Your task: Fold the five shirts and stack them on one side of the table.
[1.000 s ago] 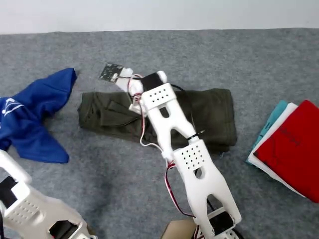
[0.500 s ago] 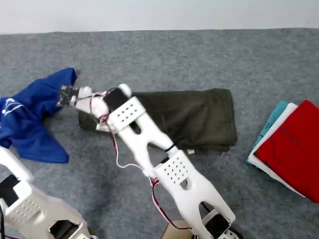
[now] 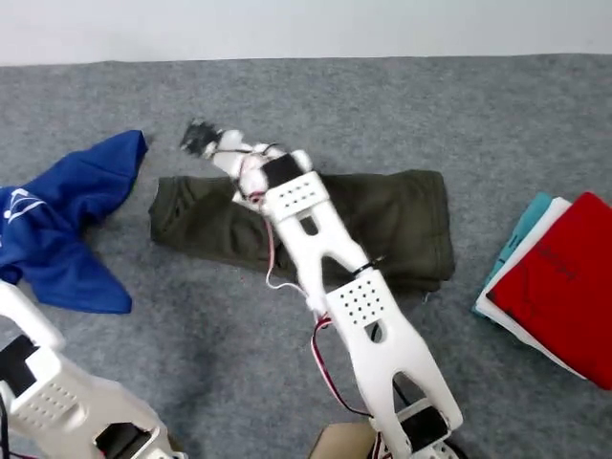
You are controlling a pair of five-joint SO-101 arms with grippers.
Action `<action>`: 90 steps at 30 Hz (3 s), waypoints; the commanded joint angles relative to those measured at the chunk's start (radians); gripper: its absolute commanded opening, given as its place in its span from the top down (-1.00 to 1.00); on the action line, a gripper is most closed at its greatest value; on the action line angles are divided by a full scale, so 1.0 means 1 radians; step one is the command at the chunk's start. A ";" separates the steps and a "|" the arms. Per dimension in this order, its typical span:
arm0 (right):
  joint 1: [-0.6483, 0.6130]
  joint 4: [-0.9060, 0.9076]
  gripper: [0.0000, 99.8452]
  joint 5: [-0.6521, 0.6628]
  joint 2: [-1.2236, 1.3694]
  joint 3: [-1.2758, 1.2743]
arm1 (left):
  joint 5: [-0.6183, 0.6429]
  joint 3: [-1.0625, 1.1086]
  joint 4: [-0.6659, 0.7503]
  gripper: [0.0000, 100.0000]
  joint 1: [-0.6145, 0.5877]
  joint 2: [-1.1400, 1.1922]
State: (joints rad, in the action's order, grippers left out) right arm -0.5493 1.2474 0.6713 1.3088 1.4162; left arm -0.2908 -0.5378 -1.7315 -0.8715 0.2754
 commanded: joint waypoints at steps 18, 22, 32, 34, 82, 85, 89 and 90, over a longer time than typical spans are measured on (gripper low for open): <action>-0.045 0.545 0.98 -0.095 -0.200 0.017 | -0.002 -0.004 -0.020 0.76 0.002 -0.061; 0.024 0.544 0.98 -0.095 -0.125 -0.015 | -0.002 -0.004 -0.020 0.76 0.002 -0.061; 0.025 0.549 0.98 -0.097 -0.200 0.000 | -0.005 -0.004 -0.021 0.76 0.008 -0.157; 0.027 0.549 0.98 -0.124 -0.262 -0.018 | -0.005 -0.004 -0.021 0.76 0.009 -0.186; 0.456 0.315 0.26 -0.836 -0.364 -0.654 | -0.238 0.595 -0.021 0.76 -0.020 -0.784; 0.438 0.358 0.50 -0.836 -0.375 -0.654 | -0.238 0.595 -0.021 0.76 -0.020 -0.786; 0.435 0.369 0.96 -0.753 -0.403 -0.654 | -0.236 0.595 -0.021 0.76 -0.021 -0.786; 0.435 0.371 0.99 -0.701 -0.410 -0.654 | -0.236 0.595 -0.021 0.76 -0.021 -0.786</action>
State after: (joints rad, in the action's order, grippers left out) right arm -0.0967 1.5973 -0.1327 0.9314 0.7702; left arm -0.5224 0.0606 -1.7346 -0.8899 -0.4780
